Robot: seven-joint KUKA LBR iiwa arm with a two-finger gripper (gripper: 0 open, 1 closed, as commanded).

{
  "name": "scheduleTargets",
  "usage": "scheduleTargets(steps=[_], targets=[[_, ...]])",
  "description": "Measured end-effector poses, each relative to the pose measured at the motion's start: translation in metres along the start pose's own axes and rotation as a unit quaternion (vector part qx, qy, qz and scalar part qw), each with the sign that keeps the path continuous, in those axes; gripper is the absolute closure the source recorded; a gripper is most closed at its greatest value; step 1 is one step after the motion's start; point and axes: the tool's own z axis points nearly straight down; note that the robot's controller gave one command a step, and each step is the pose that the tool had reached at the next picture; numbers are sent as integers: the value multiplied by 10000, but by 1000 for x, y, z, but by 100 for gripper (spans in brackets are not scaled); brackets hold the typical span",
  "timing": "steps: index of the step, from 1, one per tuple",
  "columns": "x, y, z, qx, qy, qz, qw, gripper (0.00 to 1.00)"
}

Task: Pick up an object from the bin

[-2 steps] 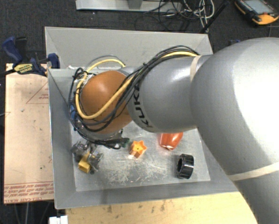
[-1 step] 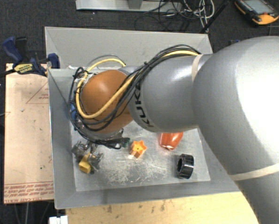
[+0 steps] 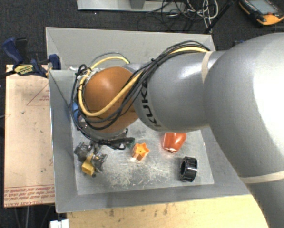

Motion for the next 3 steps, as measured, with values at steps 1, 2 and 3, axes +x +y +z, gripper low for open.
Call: scheduleTargets(steps=[1,2,3], targets=[[-2,-1,-21,27,-34,6,10000,100],[-3,-2,-30,37,-48,7,10000,100],[-2,-1,-40,16,-17,10,10000,100]])
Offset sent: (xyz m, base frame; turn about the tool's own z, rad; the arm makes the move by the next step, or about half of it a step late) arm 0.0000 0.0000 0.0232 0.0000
